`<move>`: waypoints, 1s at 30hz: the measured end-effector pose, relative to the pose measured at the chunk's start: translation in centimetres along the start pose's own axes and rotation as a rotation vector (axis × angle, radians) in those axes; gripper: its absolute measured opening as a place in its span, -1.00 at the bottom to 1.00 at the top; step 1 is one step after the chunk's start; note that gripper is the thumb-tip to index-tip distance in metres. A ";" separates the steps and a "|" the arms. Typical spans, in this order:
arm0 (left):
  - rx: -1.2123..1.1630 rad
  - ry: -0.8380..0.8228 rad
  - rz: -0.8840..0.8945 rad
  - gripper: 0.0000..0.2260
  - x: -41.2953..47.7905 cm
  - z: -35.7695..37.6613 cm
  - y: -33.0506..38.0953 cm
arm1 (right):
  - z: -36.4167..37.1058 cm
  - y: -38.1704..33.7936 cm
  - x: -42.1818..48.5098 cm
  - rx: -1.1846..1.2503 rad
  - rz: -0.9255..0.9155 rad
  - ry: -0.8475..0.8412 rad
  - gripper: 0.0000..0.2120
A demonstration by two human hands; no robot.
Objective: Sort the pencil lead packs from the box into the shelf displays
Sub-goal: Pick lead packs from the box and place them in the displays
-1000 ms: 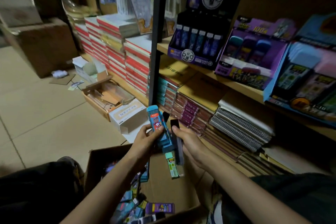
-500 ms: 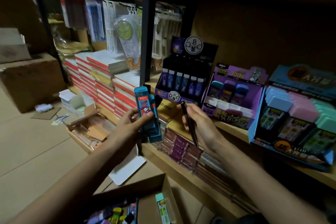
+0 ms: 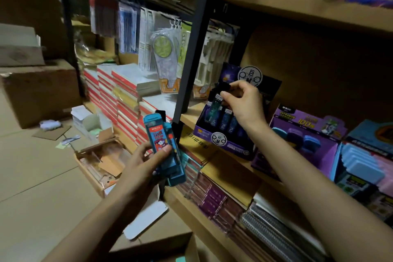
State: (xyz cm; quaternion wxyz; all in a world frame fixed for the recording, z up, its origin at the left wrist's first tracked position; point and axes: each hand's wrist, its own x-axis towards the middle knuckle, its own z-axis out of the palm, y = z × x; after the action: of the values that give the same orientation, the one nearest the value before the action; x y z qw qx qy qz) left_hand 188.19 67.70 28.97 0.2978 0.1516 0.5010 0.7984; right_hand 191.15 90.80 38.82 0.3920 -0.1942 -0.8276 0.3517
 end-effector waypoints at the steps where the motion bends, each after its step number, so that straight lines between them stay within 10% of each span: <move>1: -0.003 0.007 -0.012 -0.62 0.1 0.0 0.1 | 0.6 0.3 0.4 -0.048 -0.025 0.005 -0.91; 17: 0.044 0.012 -0.028 -0.54 0.1 -0.6 0.2 | 3.2 3.5 1.2 -0.081 0.131 -0.043 -0.89; 26: 0.058 -0.024 -0.030 -0.54 0.1 -0.1 0.1 | 2.0 0.8 -0.5 -0.501 0.085 -0.182 -0.68; 30: 0.072 -0.061 -0.029 -0.51 -0.1 0.2 0.0 | 0.6 -1.0 -5.8 -0.128 0.115 -0.294 -0.75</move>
State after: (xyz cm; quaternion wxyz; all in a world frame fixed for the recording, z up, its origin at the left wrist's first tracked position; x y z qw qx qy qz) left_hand 188.38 67.78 29.07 0.3188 0.1795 0.5222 0.7704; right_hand 194.23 86.44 36.29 0.2328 -0.2123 -0.8843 0.3447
